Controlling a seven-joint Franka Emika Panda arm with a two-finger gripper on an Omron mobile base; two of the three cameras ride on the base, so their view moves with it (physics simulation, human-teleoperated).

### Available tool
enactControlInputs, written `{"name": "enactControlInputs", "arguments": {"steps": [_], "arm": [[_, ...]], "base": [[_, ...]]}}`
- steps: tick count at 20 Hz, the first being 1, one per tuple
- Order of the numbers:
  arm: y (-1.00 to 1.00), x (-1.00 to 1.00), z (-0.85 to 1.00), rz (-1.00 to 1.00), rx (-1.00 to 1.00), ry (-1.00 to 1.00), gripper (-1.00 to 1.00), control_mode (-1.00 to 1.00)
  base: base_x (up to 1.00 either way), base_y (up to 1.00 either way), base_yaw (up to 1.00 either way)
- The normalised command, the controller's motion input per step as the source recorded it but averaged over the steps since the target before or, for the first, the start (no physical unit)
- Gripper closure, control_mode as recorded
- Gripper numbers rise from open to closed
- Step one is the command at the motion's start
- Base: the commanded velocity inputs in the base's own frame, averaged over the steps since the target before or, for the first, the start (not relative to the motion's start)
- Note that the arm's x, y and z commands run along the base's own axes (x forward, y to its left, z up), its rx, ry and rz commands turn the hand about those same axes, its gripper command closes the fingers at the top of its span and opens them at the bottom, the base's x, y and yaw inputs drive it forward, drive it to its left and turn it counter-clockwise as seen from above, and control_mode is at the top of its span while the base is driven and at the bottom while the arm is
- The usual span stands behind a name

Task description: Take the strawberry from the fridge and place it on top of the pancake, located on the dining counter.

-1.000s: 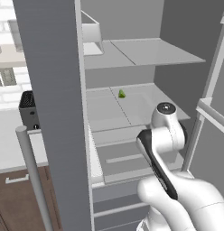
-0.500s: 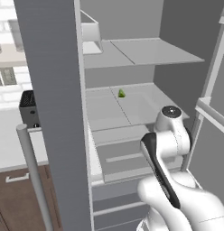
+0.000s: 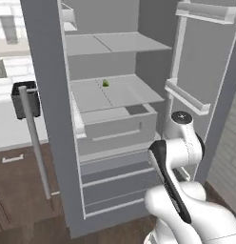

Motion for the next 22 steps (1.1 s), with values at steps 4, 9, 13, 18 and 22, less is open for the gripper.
{"name": "enactControlInputs", "arguments": {"steps": [4, 9, 13, 18, 22], "arm": [[0.00, 0.00, 0.00, 0.00, 0.00, 0.00, 1.00, 1.00], [0.00, 0.00, 0.00, 0.00, 0.00, 0.00, 1.00, 1.00], [0.00, 0.00, 0.00, 0.00, 0.00, 0.00, 1.00, 1.00], [0.00, 0.00, 0.00, 0.00, 0.00, 0.00, 1.00, 1.00], [0.00, 0.00, 0.00, 0.00, 0.00, 0.00, 1.00, 1.00]], "base": [[-0.38, -0.02, -0.72], [-0.22, 0.00, -0.75], [-0.04, -0.10, -0.76], [0.00, -0.47, -0.76], [0.01, -0.82, -0.76]]}}
